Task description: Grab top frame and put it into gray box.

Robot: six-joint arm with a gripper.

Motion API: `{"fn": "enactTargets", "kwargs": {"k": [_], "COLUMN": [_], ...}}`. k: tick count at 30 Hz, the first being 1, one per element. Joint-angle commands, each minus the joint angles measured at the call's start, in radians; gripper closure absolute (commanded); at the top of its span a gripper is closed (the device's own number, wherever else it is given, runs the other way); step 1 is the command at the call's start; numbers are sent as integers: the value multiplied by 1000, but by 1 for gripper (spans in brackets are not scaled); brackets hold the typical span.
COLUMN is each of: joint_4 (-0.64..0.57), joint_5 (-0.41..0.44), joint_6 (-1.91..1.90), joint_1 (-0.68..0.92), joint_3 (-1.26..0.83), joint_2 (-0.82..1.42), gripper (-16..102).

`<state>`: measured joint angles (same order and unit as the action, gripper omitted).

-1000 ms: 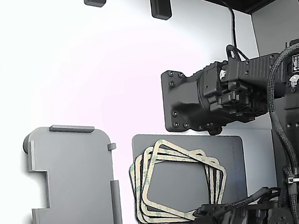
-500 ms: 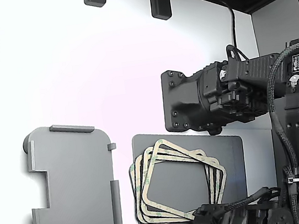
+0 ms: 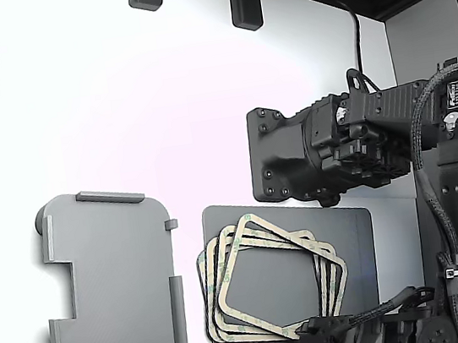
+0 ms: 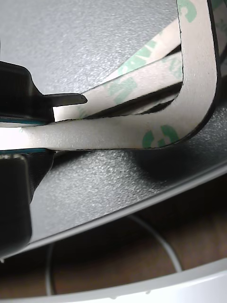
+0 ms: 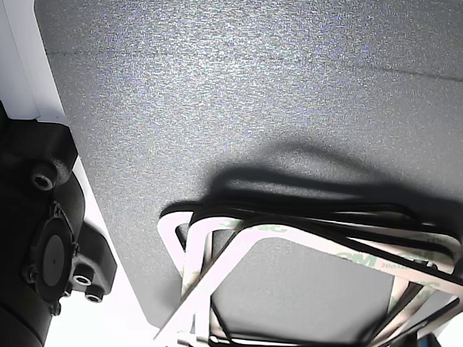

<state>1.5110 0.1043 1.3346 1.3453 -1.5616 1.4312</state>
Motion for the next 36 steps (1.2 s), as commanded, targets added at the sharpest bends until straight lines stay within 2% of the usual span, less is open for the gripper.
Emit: {"fn": "enactTargets", "kwargs": {"k": [1,10,16,23,28,36], "joint_4": [12,138,143,130,144,146], "joint_5": [15,63,67,213,379,374], "joint_6": [3,-107,-252,-644,-1140,-1516], "joint_1": [-6,-26,-100,-140,-160,-308], "joint_3": [43,239,348,393,390,339], "joint_2": [35,44,100,179,219,281], "gripper": [96,97,97,97,97,97]}}
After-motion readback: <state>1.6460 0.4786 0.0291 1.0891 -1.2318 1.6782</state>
